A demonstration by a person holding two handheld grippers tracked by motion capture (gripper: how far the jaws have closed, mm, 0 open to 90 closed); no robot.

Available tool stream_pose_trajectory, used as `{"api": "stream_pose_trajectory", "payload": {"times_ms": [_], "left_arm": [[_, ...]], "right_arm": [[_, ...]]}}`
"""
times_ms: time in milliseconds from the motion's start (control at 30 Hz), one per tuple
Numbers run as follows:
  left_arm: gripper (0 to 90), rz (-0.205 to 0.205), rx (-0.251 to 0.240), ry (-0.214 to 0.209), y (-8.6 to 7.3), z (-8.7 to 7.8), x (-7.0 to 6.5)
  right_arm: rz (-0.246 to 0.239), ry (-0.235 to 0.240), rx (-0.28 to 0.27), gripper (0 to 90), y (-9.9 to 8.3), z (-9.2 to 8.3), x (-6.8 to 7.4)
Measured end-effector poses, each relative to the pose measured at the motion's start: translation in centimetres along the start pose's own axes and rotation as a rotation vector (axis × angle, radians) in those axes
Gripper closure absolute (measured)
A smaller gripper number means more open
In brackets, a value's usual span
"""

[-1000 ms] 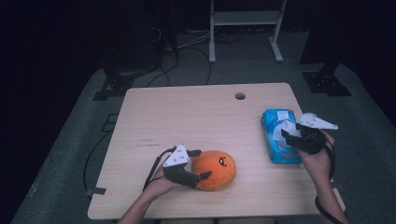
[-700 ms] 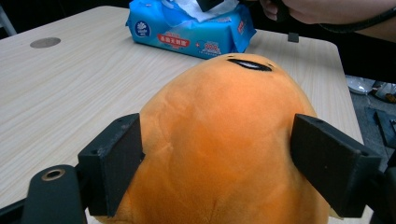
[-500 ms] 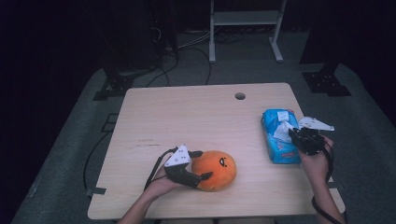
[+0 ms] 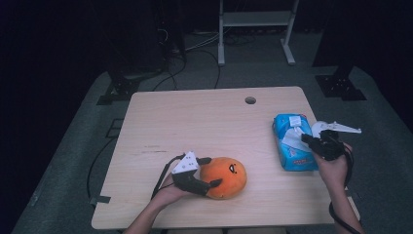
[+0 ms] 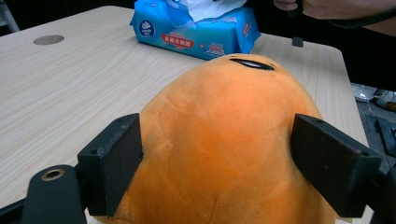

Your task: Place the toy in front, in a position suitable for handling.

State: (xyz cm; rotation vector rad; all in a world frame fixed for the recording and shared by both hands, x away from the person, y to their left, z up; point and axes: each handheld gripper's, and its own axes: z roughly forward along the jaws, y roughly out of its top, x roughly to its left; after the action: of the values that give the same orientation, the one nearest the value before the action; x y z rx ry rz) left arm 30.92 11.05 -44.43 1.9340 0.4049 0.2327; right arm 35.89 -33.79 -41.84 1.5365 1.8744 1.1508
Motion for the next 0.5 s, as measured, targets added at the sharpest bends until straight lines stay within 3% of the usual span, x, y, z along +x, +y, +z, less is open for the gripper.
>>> {"api": "stream_pose_trajectory", "payload": {"times_ms": [367,500], "left_arm": [[16.0,-0.002,0.002,0.001,0.0,0.1,0.0],[16.0,0.001,0.002,0.0,0.0,0.1,0.1]], "right_arm": [[-0.02,0.103,-0.057,88.8,0.2,-2.1,1.7],[-0.048,0.174,-0.091,88.8,0.6,-3.6,3.6]]}}
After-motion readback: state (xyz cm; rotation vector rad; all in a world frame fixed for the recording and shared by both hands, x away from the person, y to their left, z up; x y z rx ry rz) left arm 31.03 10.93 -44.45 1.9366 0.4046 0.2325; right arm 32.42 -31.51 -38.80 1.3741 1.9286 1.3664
